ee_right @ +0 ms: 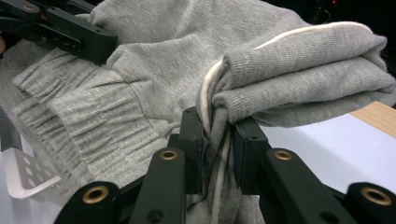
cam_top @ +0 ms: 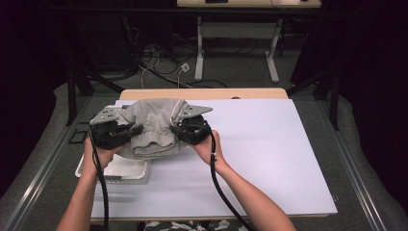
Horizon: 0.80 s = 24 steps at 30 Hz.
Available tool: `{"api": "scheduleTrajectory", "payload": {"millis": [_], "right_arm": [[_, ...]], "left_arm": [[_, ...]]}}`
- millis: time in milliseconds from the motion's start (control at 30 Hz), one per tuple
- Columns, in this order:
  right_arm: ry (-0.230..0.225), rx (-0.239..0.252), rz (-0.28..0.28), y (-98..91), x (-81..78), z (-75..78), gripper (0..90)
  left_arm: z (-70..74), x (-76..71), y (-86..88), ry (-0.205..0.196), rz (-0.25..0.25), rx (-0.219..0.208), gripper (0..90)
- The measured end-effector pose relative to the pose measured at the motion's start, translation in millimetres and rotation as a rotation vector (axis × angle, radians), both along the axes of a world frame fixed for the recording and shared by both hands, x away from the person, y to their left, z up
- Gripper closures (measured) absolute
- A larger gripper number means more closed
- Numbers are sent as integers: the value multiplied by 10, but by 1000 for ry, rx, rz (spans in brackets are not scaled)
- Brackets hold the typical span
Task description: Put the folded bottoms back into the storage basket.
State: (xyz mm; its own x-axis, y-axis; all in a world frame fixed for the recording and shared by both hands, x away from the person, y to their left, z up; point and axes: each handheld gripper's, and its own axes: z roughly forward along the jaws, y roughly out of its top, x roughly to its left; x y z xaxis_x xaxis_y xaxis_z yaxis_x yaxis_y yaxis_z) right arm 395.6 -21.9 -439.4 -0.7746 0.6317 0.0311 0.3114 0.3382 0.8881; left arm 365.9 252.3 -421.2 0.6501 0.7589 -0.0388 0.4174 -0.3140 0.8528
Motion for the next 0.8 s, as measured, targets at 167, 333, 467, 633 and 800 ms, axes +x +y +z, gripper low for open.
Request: {"api": "scheduleTrajectory", "payload": {"millis": [167,333,467,633,800], "right_arm": [[4,4,3,70,18,3,759],[1,3,13,153,26,12,759],[2,5,17,208,34,15,759],[2,8,21,259,45,16,759],[5,14,25,320,53,15,759]], "left_arm": [[10,4,70,4,8,5,755],[16,4,144,4,22,4,764],[22,4,186,7,24,7,771],[22,9,251,15,25,5,780],[16,23,315,27,35,8,782]]}}
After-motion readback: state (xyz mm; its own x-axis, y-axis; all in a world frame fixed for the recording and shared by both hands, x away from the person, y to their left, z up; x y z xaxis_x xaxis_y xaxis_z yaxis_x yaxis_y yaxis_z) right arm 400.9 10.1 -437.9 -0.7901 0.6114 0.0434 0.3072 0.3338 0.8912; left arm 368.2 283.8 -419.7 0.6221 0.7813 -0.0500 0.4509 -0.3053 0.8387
